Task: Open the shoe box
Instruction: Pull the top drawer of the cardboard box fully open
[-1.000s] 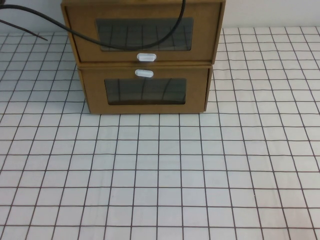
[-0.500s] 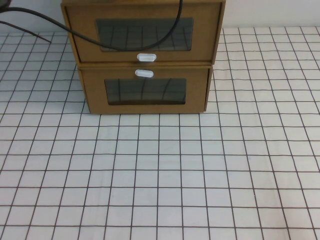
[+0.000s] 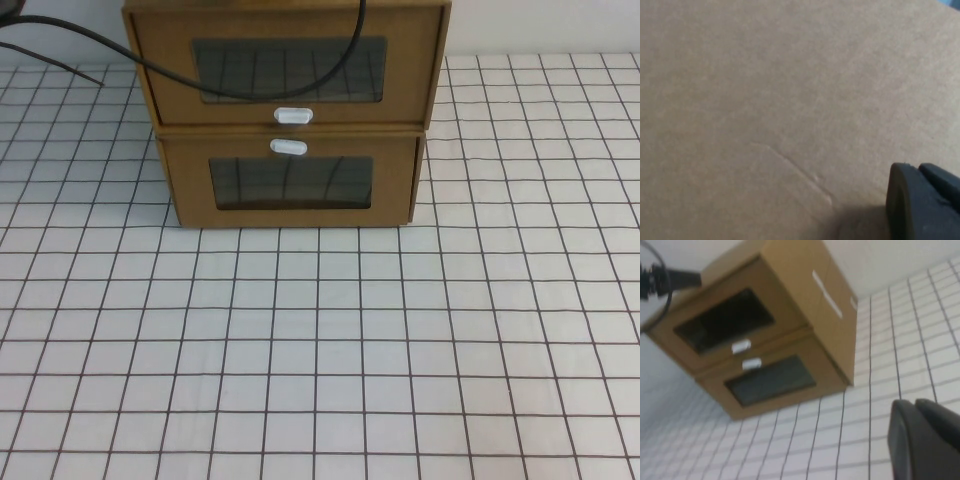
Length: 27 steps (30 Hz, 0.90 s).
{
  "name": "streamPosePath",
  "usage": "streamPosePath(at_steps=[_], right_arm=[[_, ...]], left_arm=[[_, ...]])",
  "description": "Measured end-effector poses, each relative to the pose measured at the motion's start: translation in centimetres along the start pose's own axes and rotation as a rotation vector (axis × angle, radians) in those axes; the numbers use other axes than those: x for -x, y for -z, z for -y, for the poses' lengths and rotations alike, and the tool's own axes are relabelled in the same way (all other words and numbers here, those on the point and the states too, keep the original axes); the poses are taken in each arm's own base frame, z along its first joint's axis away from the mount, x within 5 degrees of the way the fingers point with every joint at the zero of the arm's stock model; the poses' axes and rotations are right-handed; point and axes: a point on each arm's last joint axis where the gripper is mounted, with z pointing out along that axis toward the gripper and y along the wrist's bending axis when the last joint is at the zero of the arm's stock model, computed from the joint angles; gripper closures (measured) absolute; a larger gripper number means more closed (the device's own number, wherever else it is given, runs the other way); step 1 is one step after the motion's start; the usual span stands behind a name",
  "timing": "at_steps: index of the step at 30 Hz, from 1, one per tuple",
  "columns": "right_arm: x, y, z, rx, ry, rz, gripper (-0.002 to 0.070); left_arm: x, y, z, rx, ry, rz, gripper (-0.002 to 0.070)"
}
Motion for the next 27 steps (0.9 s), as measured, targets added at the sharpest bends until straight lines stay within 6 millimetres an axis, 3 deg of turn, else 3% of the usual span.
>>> streamPosePath(at_steps=[4, 8, 17, 24, 27], right_arm=[[2.5, -1.1, -2.3, -0.023, 0.109, -0.256, 0.0689], [4.1, -3.0, -3.1, -0.036, 0.210, -0.428, 0.0689], [6.0, -7.4, -4.7, 0.028, 0.340, -0.630, 0.0689], [6.1, -13.2, -8.3, 0.110, 0.510, -0.780, 0.0689], [4.9, -15.7, -10.6, 0.108, 0.622, -0.838, 0.0689]], left_arm=[[0.0, 0.0, 0.1, -0.005, 0.024, -0.004, 0.0677], [0.0, 0.0, 0.1, -0.005, 0.028, -0.004, 0.0677], [-0.1, 0.0, 0.1, -0.014, 0.038, -0.015, 0.0677], [-0.1, 0.1, 0.2, -0.014, 0.044, -0.021, 0.0677], [-0.1, 0.1, 0.2, -0.016, 0.042, -0.025, 0.0677]])
